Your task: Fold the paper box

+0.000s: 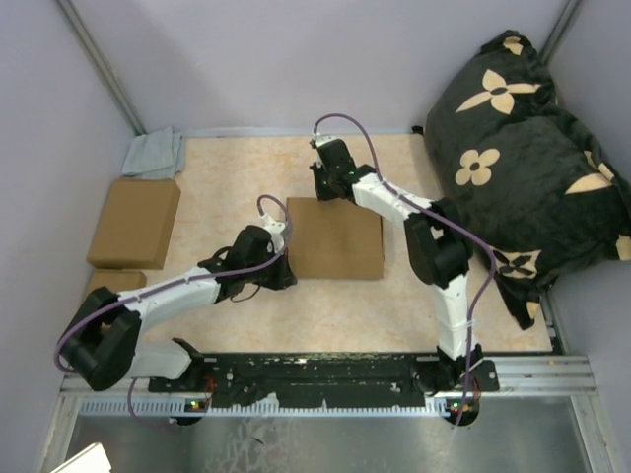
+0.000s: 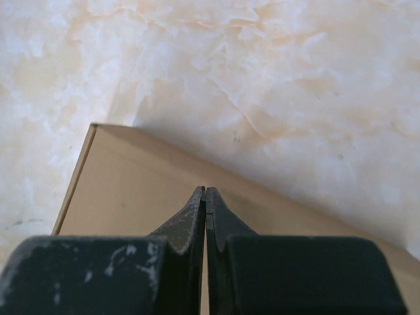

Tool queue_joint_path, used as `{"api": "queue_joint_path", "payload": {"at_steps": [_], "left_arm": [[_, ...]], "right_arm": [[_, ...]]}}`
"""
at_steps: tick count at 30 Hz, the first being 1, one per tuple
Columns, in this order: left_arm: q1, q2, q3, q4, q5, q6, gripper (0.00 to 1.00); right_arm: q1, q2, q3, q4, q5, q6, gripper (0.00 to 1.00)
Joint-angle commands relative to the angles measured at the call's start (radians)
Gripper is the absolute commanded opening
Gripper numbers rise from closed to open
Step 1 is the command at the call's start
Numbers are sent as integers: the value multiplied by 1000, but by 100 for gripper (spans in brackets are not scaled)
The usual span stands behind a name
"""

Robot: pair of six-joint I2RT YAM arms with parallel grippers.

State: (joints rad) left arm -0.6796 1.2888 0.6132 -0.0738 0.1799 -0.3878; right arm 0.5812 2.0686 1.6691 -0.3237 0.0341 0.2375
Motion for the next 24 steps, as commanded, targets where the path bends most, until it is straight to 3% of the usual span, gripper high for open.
{"api": "queue_joint_path", "payload": {"at_steps": [1, 7, 13, 20, 24], "left_arm": [[-11, 86, -17, 141, -12, -14, 0], [-26, 218, 4, 241, -105, -37, 0], [-36, 260, 21, 296, -217, -79, 0], [-134, 213, 3, 377, -603, -164, 0], [-161, 229, 22, 380, -689, -180, 0]], "right_arm": [[0, 100, 161, -12, -55, -5, 0], [0, 122, 141, -8, -87, -11, 0], [5, 131, 124, -116, -225, -56, 2], [129, 59, -116, -100, -339, -70, 5], [187, 29, -217, -63, -337, -26, 6]]}}
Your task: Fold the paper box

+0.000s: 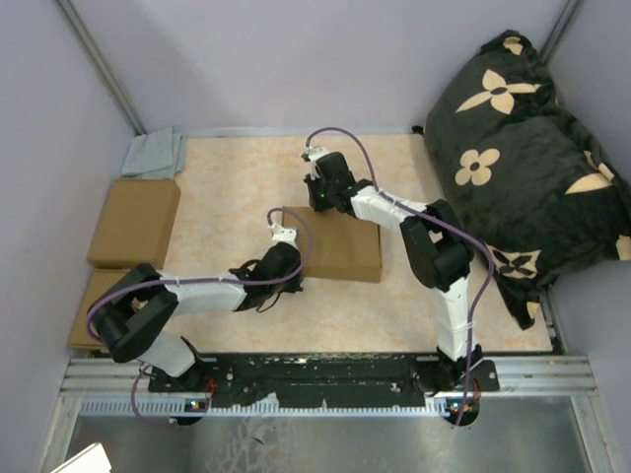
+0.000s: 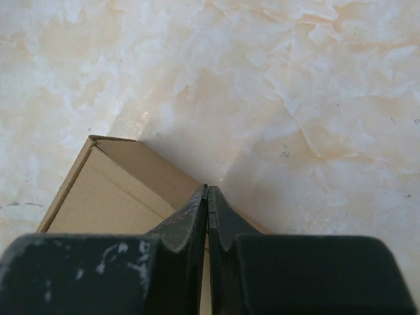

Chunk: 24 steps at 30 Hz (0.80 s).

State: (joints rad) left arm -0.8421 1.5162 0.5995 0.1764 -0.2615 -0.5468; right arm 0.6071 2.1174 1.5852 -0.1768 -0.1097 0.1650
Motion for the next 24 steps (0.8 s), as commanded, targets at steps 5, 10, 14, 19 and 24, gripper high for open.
{"api": "queue_joint_path", "payload": {"at_steps": [5, 10, 14, 19, 24], "left_arm": [[-13, -16, 24, 120, -243, -25, 0], [-17, -129, -12, 73, -131, -14, 7], [-18, -256, -34, 20, -11, 10, 12], [-18, -373, -40, -45, 80, 19, 15], [-28, -358, -15, -27, 223, 52, 17]], "right_arm": [[159, -43, -163, -212, -129, 80, 7], [124, -72, -102, -254, -40, 107, 9], [84, -118, -63, -259, -48, 128, 8], [61, -173, -41, -267, -13, 139, 9], [6, -226, -57, -256, 9, 144, 11]]}}
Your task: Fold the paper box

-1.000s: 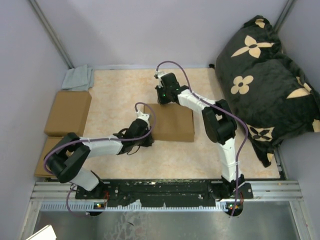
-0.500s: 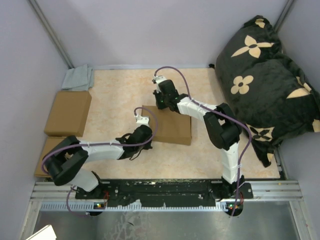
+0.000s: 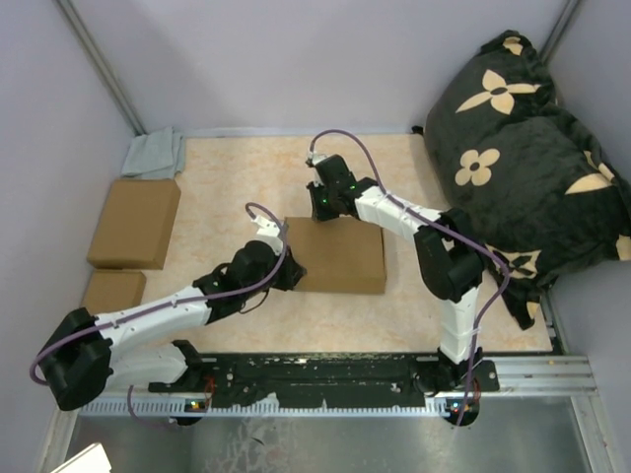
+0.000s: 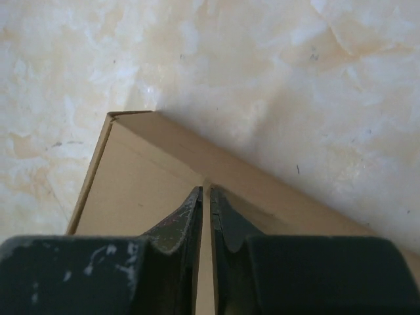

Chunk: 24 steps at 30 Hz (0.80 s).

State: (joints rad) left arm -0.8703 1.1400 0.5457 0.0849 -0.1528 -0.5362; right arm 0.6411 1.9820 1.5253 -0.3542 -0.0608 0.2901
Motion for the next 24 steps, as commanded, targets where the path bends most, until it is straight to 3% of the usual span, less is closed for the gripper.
{"api": "queue_joint_path", "payload": {"at_steps": [1, 9, 15, 24], "left_arm": [[-6, 32, 47, 65, 132, 46, 17], [-79, 122, 120, 86, 199, 108, 18], [-197, 295, 256, 102, 204, 156, 19], [-266, 517, 332, 174, 233, 105, 17]], "right_arm": [[-39, -99, -4, -81, -38, 16, 11], [-141, -189, -114, -79, -19, -8, 13], [-285, -162, -131, -70, -71, -16, 14], [-301, -105, -161, -60, -98, -15, 13]]}}
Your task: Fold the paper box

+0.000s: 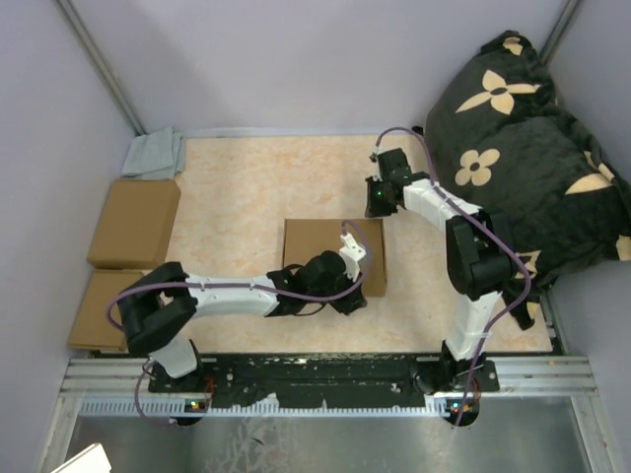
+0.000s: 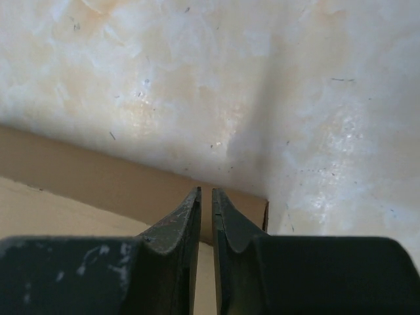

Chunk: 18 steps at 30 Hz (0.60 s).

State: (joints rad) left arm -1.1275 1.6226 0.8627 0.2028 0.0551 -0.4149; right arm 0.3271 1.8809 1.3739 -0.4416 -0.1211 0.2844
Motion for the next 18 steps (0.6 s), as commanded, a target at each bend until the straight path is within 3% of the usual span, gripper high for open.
{"api": "queue_joint_path", "payload": {"at_steps": [1, 11, 16, 18], "left_arm": [[-10, 45, 19, 56, 33, -16, 17], [-47, 201, 115, 68, 40, -12, 16], [-45, 283, 186, -7, -204, -5, 14], [-46, 303, 220, -46, -384, -28, 13]], "right_arm": [[13, -5, -21, 35, -41, -9, 14], [13, 9, -68, 46, -56, -19, 14], [15, -10, -99, 47, -69, -30, 14], [15, -21, -116, 51, -81, -31, 14]]}}
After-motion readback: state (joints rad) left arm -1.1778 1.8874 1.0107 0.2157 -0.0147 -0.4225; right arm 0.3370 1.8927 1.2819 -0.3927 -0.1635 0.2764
